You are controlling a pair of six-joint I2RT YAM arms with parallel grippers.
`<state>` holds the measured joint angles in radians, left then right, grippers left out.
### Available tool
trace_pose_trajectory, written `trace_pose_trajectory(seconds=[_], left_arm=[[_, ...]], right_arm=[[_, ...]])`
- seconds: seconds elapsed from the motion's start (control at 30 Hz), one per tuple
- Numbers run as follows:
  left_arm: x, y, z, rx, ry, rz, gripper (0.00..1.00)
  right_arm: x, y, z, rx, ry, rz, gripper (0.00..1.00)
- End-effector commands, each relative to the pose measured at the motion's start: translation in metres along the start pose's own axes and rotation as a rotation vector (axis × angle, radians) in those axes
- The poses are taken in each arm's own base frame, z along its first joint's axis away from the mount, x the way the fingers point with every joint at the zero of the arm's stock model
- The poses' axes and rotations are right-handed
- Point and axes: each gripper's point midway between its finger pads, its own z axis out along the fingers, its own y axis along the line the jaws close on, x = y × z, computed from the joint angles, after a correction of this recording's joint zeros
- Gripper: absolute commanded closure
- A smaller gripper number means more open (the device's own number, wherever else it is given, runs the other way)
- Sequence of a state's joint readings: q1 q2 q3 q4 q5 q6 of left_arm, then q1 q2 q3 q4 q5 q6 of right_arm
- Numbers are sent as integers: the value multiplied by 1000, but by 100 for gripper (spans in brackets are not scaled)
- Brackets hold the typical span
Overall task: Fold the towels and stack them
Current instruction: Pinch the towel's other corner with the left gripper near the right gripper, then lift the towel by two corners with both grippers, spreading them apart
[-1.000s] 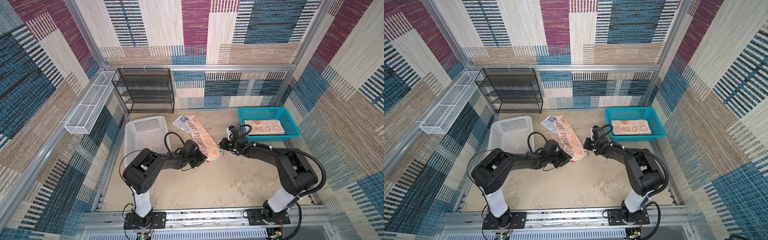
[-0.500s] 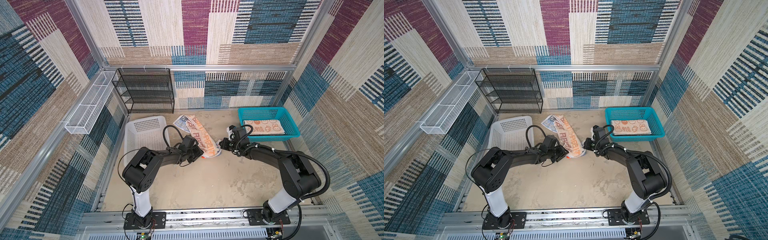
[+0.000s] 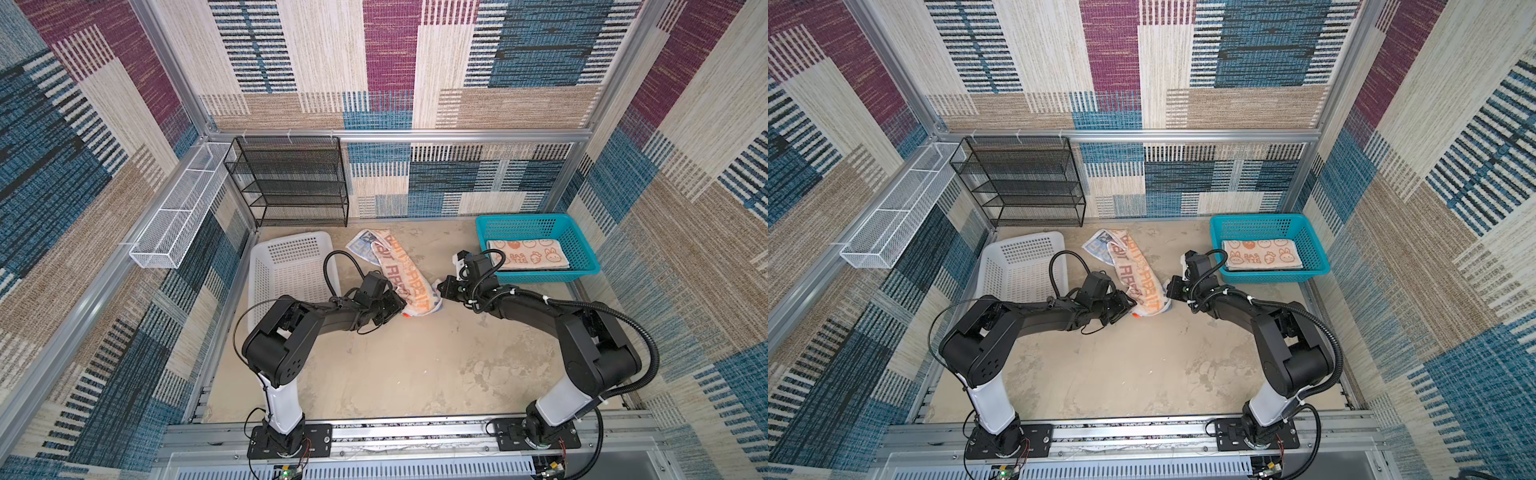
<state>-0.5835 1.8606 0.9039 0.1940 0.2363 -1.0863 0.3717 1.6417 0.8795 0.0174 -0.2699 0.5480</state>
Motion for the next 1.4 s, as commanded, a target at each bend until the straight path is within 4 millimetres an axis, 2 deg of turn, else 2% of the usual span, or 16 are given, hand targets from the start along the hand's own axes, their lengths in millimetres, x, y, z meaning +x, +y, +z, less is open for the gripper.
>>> trace_pose_trajectory(seconds=[0.0,0.17,0.5,0.9,1.03,1.13,1.23,1.33,1.37], left_arm=[[36,117,-13,-447,83,-69,50],[39,120,-10,-439,91,-78,50],[42,123,-15,-426,81,-78,60],[38,108,-21,-384,78,-47,100],[34,98,-32,-371,66,-25,100],[25,72,-44,-326,58,21,100],[-1,21,-69,-272,14,118,100],[-35,-41,-108,-211,-72,213,100],[-44,-55,-121,-199,-100,236,100]], right_arm=[[-8,8,0,-29,-23,-10,98],[-6,7,1,-29,-20,-8,98],[-4,6,4,-29,-10,-2,98],[-6,5,2,-14,-12,-3,98],[-13,7,-6,3,-36,-20,100],[-30,16,-20,16,-80,-56,100],[-55,33,-46,22,-141,-100,100],[-88,60,-84,11,-232,-151,100],[-98,69,-97,5,-260,-167,100]])
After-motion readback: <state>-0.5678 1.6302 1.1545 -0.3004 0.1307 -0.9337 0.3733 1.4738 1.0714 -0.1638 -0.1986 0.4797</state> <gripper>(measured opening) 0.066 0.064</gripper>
